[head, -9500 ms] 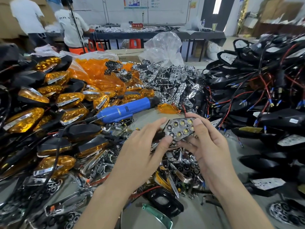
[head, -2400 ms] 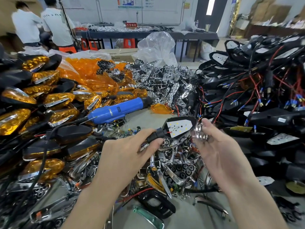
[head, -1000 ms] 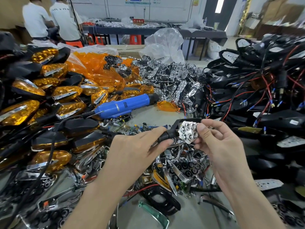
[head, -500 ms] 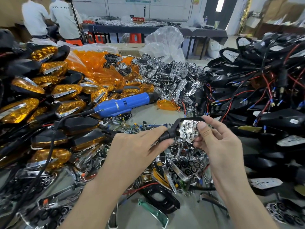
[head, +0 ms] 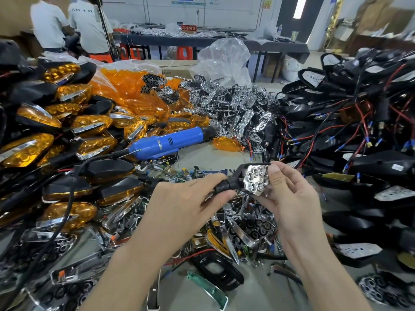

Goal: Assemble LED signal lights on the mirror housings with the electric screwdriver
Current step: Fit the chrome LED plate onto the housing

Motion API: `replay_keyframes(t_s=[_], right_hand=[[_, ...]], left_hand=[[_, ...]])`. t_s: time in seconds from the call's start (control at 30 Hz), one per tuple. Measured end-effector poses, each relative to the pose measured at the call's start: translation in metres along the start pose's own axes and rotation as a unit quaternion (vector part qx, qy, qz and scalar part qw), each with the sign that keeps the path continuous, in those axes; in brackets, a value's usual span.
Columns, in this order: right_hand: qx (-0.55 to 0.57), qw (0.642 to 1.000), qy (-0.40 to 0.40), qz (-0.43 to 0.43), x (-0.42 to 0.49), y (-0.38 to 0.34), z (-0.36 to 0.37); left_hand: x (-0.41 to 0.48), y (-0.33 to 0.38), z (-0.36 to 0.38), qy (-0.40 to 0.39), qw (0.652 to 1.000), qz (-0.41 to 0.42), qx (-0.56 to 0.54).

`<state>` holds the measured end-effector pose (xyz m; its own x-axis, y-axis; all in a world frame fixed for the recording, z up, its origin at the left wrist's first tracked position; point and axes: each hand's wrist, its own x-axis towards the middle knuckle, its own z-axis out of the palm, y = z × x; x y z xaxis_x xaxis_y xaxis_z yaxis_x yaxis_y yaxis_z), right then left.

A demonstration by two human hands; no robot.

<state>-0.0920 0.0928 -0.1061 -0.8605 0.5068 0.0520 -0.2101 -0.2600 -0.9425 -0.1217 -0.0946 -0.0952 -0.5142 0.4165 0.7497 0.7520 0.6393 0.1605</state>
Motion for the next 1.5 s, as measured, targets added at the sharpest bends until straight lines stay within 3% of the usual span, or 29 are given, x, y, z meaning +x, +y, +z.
replay_keyframes(t_s=[0.33, 0.93, 1.2, 1.5], right_hand=[[0.006, 1.0, 0.023, -0.019, -0.005, 0.007, 0.007], [0.011, 0.997, -0.063, -0.037, -0.012, 0.01, 0.012], [0.021, 0.998, -0.056, -0.038, -0.012, 0.009, 0.013], [-0.017, 0.995, -0.043, -0.084, -0.014, 0.01, 0.015]], left_hand=[[0.004, 0.012, -0.001, -0.051, 0.996, -0.075, -0.001], [0.003, 0.008, 0.004, -0.048, 0.997, -0.057, 0.009], [0.003, 0.009, 0.004, -0.07, 0.995, -0.073, 0.024], [0.004, 0.012, 0.0, -0.175, 0.953, -0.192, -0.157]])
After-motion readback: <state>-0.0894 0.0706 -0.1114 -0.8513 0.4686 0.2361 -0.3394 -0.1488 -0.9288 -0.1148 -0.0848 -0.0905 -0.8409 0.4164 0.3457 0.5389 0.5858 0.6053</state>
